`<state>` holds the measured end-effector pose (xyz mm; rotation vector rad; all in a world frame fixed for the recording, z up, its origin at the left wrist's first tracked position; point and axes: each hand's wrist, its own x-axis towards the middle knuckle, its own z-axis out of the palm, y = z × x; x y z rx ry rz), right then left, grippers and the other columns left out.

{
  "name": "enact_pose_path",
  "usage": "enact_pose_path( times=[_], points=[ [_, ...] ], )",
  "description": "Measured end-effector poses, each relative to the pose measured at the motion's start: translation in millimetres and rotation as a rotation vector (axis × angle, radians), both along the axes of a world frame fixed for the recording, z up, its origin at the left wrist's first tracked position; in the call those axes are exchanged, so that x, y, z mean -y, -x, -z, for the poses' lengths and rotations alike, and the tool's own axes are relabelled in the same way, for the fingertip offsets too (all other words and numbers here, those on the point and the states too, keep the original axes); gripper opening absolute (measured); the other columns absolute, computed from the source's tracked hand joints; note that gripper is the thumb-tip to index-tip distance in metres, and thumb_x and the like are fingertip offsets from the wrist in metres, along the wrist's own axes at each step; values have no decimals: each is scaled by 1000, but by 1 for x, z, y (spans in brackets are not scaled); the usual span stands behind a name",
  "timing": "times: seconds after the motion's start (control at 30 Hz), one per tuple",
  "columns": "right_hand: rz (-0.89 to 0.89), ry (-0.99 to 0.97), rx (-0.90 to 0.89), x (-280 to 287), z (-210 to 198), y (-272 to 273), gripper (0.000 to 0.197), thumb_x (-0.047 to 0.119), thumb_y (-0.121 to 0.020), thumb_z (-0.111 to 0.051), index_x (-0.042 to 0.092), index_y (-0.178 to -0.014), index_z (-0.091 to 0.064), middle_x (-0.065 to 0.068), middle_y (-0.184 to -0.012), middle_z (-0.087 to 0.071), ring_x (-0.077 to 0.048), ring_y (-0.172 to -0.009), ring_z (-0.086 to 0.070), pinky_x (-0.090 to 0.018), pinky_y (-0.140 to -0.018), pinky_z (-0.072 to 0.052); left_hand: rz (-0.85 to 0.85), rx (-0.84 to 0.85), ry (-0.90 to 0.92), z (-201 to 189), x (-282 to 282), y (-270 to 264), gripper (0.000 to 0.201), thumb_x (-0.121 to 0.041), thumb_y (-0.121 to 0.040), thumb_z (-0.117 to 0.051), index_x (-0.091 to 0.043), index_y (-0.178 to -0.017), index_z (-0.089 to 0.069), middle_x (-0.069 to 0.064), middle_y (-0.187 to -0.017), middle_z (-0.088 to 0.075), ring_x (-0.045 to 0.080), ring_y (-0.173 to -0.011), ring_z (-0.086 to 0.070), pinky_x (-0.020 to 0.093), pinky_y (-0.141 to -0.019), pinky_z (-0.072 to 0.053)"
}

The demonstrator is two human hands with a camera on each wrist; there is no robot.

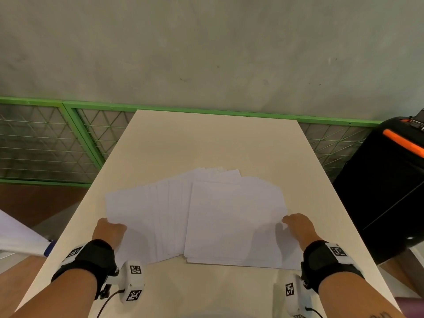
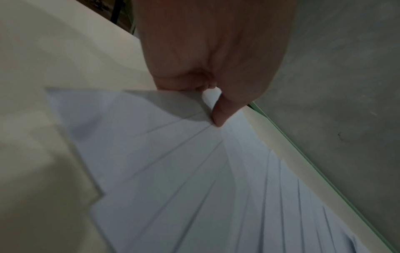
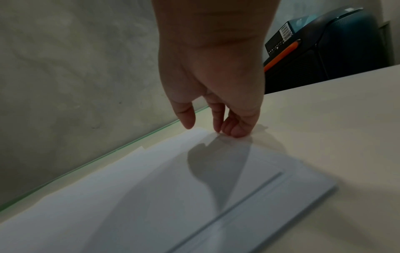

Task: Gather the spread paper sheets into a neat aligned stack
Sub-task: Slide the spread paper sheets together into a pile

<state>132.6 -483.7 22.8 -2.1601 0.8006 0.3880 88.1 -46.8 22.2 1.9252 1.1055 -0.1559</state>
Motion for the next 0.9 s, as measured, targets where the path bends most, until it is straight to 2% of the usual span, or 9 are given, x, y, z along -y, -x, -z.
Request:
enact_pose_path(
  times=[0.1, 0.27, 0.33, 0.43, 0.53, 0.63, 0.7, 0.83, 0.9],
  points=[
    [17, 30, 3, -5, 1, -3, 24, 14, -80, -55, 12, -59, -44, -24, -104, -60, -36, -93, -55, -37, -75, -40, 33, 5, -35, -1, 2, 8, 53, -4, -87, -54, 11, -135, -35, 30, -137, -46, 44, -126, -44, 43, -102, -34],
    [-15, 43, -31, -13, 1, -8, 21, 16, -82, -54, 5, -64, -51, -21, -101, -57, -40, -104, -55, -40, -84, -42, 35, 32, -37, -2, 6, 17, 53, -4, -90, -50, 10, -138, -31, 29, -142, -41, 43, -130, -39, 42, -105, -31],
    [7, 57, -31, -18, 1, -10, 21, 21, -78, -55, 0, -80, -58, -20, -98, -58, -39, -99, -55, -37, -78, -41, 17, 56, -14, -3, 7, 19, 53, -4, -90, -50, 10, -138, -31, 29, -141, -41, 43, -129, -39, 42, -104, -31],
    [-61, -52, -22, -34, -3, -17, 22, 13, -82, -55, 5, -62, -50, -16, -84, -56, -31, -87, -52, -37, -76, -39, -9, 99, 48, -6, 9, 19, 56, -11, -91, -52, 8, -139, -31, 27, -141, -42, 41, -128, -40, 42, -103, -32],
    [-90, -48, -2, -49, -4, -23, 14, 14, -83, -56, 4, -74, -52, -16, -93, -54, -31, -91, -52, -42, -86, -44, -29, 129, 111, -8, 10, 19, 58, -16, -90, -55, 7, -138, -31, 26, -140, -43, 41, -127, -42, 40, -96, -34],
    [-162, -72, -6, -63, 0, -28, 18, 15, -80, -57, 6, -64, -52, -14, -81, -56, -30, -86, -53, -34, -74, -39, -39, 136, 135, -7, 8, 19, 60, -21, -88, -58, 5, -136, -32, 26, -135, -46, 40, -122, -46, 38, -88, -34],
    [-186, -123, -15, -73, -2, -30, 24, 11, -83, -56, 8, -60, -51, -9, -72, -52, -28, -84, -51, -31, -74, -36, -45, 133, 146, -6, 7, 18, 63, -23, -88, -58, 5, -137, -31, 25, -136, -46, 40, -122, -46, 36, -86, -33],
    [-124, -27, -22, -90, 0, -28, 18, 18, -81, -55, 3, -89, -53, -13, -96, -52, -29, -84, -50, -29, -71, -38, -49, 127, 139, -8, 9, 17, 69, -24, -87, -59, 4, -141, -27, 24, -140, -42, 40, -127, -43, 40, -96, -35],
    [-155, -44, -54, -100, -3, -29, 16, 19, -79, -56, 3, -81, -53, -13, -93, -53, -29, -82, -51, -28, -70, -38, -53, 129, 139, -8, 9, 16, 69, -24, -87, -59, 4, -141, -27, 24, -141, -42, 39, -127, -42, 39, -96, -35]
  ],
)
